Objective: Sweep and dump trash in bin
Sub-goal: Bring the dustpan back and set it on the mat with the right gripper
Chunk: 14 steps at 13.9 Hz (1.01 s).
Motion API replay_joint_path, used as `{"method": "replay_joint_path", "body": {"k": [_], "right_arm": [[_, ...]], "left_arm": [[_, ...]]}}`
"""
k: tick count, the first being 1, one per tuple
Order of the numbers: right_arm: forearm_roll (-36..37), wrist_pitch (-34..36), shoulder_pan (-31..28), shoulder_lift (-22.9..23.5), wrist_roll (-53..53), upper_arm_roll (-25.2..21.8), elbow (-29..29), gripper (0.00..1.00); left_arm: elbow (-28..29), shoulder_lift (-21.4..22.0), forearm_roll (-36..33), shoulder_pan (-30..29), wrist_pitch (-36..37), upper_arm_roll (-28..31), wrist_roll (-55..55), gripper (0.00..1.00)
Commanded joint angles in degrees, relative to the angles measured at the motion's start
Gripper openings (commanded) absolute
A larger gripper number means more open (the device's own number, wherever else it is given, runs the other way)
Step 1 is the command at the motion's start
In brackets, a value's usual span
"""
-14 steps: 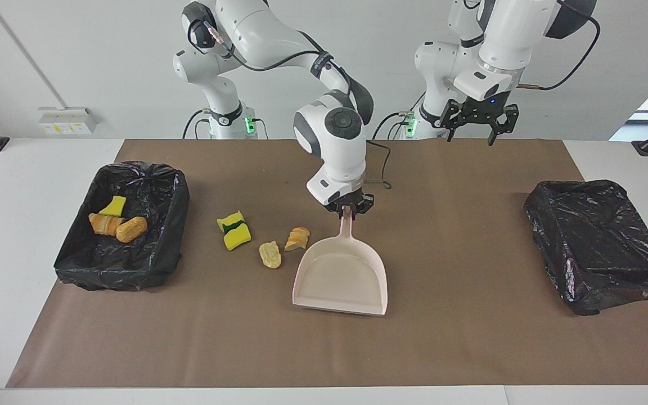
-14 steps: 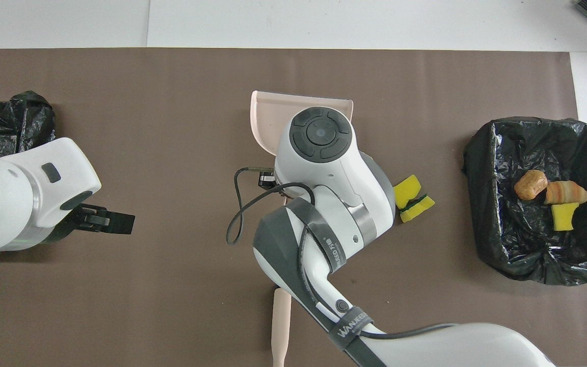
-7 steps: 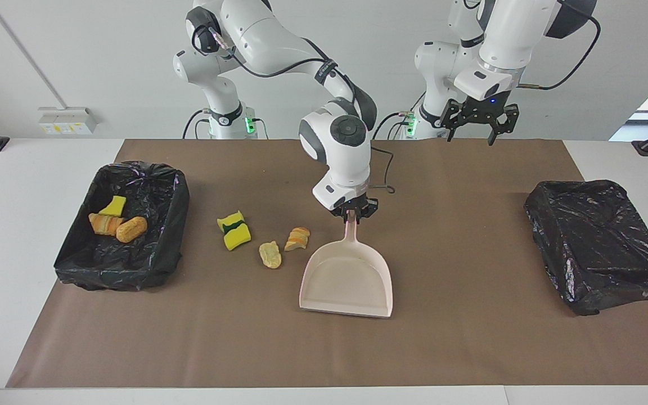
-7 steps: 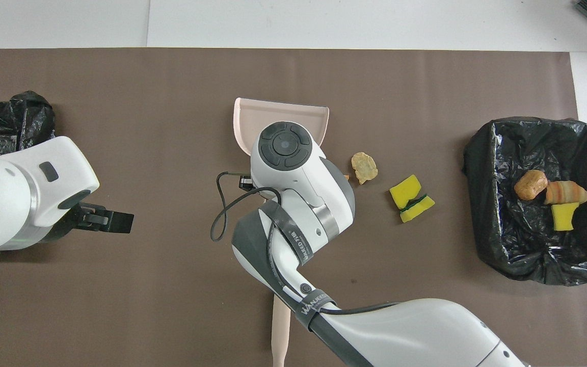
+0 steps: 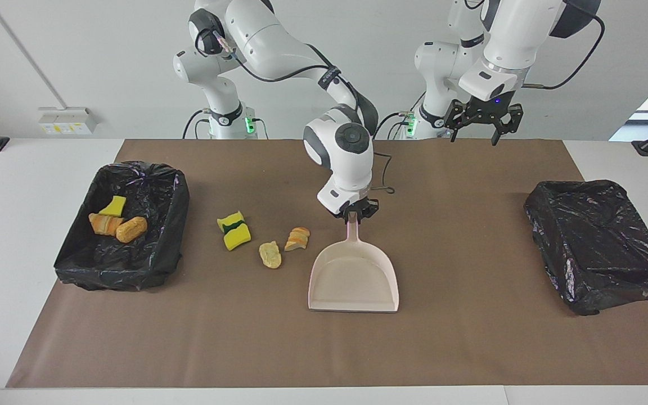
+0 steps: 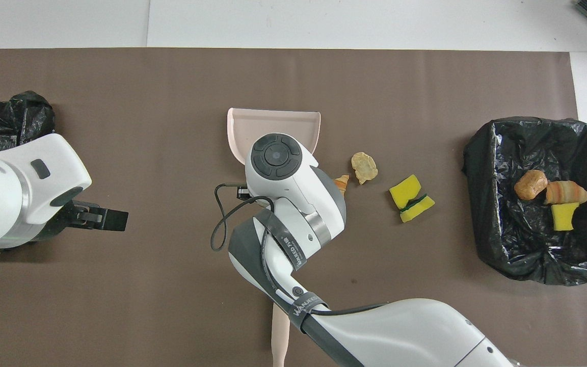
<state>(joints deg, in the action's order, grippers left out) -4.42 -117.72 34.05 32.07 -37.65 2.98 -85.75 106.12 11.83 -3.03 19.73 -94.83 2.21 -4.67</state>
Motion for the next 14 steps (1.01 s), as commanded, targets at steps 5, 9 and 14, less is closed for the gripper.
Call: {"method": "replay_joint_path", "body": {"k": [5,9,14], "right_arm": [[-1.4,1.5,-4.6,-5.3,3.2,-0.5,-1.2,1.00],[-1.3,10.9,-6.5,-13.2,5.3,-0.6,-2.0,1.00],[-2.0,18.9,-1.9,-26.1,2.0,-0.2,-16.6,1.00]], "left_arm": [[-1.3,-0.2,0.4,-1.2,1.4,-0.6,1.1,1.00],[-1.3,-0.3,0.4,-1.1,0.9,-0.6,1.1,1.00],[-1.3,-0.3,0.4,-1.4,0.9,-0.6,0.8,1.00]]}}
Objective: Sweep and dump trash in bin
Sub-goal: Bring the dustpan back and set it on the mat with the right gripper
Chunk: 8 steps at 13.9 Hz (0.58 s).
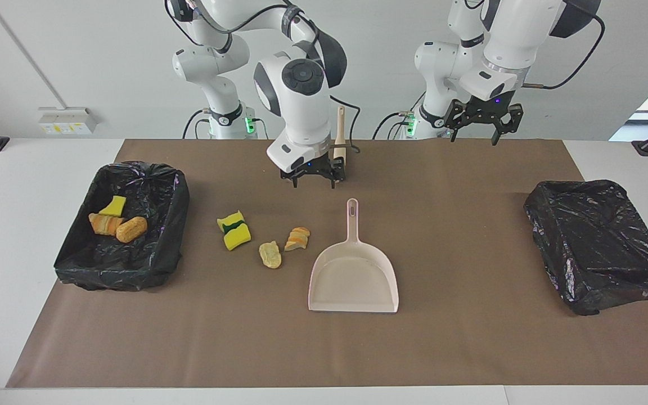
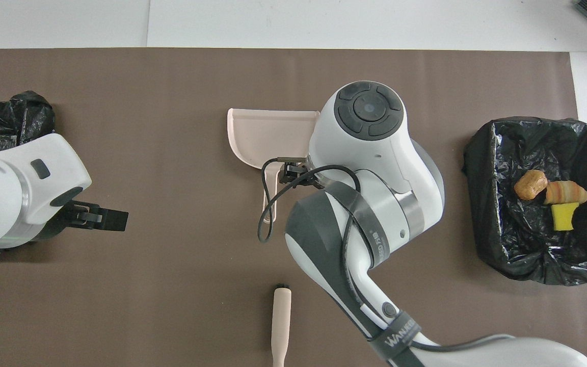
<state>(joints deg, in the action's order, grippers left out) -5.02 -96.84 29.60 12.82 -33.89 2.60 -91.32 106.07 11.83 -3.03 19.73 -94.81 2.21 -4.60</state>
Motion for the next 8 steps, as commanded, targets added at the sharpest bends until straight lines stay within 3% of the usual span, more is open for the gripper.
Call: {"method": "replay_joint_path", "body": {"k": [1,5,8], "right_arm": [[-1.4,-2.5,4.3,-9.7,-4.1,0.3,-15.2,1.00],[-9.3,-9.3,10.6,-22.0,-10.7,0.4,-34.1,1.00],[-14.2,-13.8,14.2,-26.3,-15.1,0.4,-41.3,1.00]], "left_arm": [[-1.3,-0.3,0.4,-1.3,0.7,-0.6,0.8,1.00],[-8.7,-3.1,1.5,-1.3,5.1,-0.6,0.9,1.00],[-17.4,-8.0,1.6,-1.4,10.9,-0.6,0.8,1.00]]}}
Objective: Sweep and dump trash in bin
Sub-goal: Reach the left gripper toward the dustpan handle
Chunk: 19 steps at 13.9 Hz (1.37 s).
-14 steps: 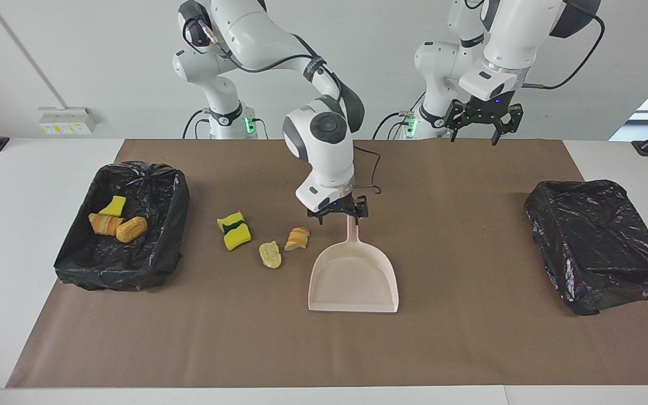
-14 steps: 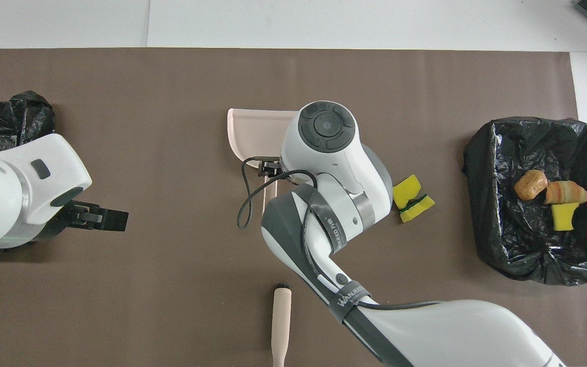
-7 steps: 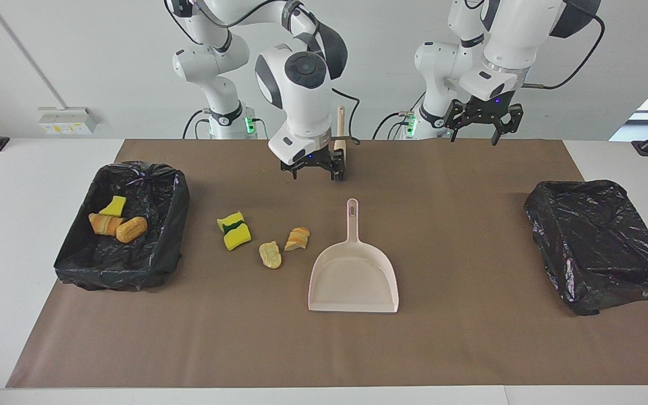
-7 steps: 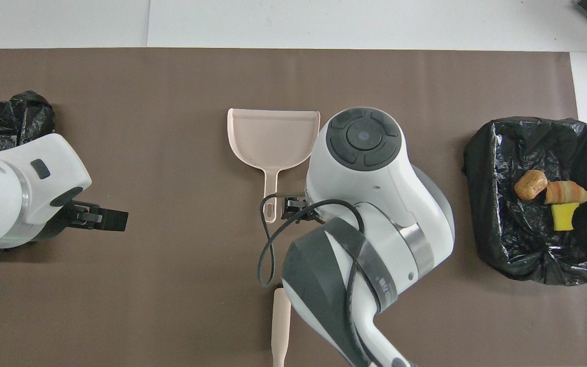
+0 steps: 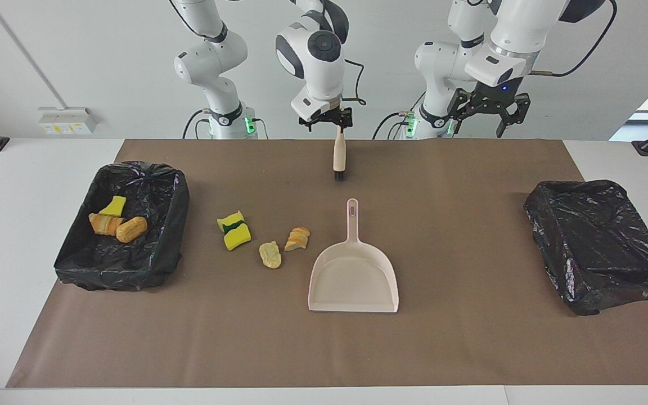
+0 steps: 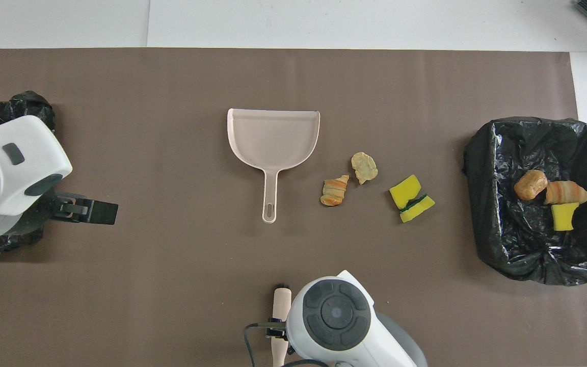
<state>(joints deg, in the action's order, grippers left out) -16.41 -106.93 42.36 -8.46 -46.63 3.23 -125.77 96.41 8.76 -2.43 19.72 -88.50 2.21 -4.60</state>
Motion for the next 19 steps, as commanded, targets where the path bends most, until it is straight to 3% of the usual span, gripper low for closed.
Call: {"method": "replay_joint_path", "body": {"k": [1,4,7,9,11,15,17,19], "right_arm": [[-2.9,-6.3,3.4,-4.9,-5.0,-0.2,-8.3,1.00],[-4.6,-14.5,8.7,-4.1,-10.1,-0.2,-12.2,1.00],[-4.8,-17.3,11.9,-4.0,-11.5,-0.2,-14.2,1.00],[-4.9,-23.2,14.8,-1.2,-13.0,-0.2,-16.0,1.00],[-4.9,-27.1,17.0,1.5,-15.8,-0.2,-16.2,1.00],[-4.9,-26.6,17.2,1.1,-15.7,-0.2,-16.9,1.00],[-4.9,-26.7,17.2,1.3,-15.2,-0.2,-16.9,0.66],[-4.9,-26.7,17.1,1.2,-14.8,-0.2,-16.9,0.39]], "left_arm": [[-8.1,-5.2,0.9,-1.4,4.8,-0.6,0.8,1.00],[-8.0,-4.8,0.8,-1.4,4.5,-0.6,0.7,1.00],[-7.7,-4.9,0.8,-1.6,4.1,-0.9,0.0,1.00],[-6.8,-3.8,1.3,-4.1,4.0,-1.9,-0.4,1.00],[-5.7,-4.4,2.8,-4.3,0.8,-4.4,-0.4,1.00],[-2.6,-7.4,2.8,-7.5,-7.4,-14.4,-5.6,1.00],[1.0,-9.1,2.8,-8.8,-13.6,-18.5,-10.0,1.00],[3.8,-12.0,2.6,-9.3,-19.3,-21.8,-13.8,1.00]]}}
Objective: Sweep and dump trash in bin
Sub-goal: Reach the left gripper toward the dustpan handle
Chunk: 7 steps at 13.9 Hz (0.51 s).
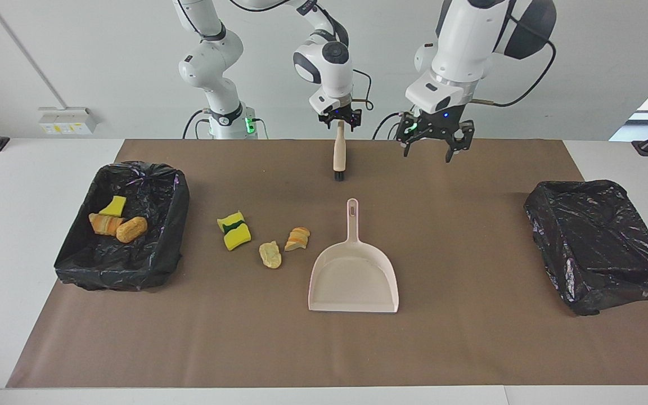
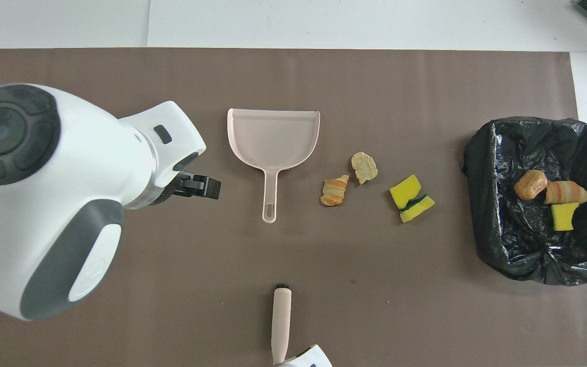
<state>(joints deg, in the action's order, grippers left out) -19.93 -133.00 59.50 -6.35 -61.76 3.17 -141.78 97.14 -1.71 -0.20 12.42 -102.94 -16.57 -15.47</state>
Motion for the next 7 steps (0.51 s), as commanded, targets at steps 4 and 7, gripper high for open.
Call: {"method": "replay_joint_path", "body": {"k": [4,7], "right_arm": [[-1.2,-0.2,-0.2,-0.3,0.3,-0.2,-0.3,0.00],[-1.2,5.3,-2.6,-0.8,3.4,-0.6,2.3,0.00]], "left_arm": [[3.1,-11.5,-5.8,3.0,-15.1,-4.2,-11.4,1.00],[2.3,-17.0,-10.8,4.4,-18.3,-4.7,-16.2,1.00]]}}
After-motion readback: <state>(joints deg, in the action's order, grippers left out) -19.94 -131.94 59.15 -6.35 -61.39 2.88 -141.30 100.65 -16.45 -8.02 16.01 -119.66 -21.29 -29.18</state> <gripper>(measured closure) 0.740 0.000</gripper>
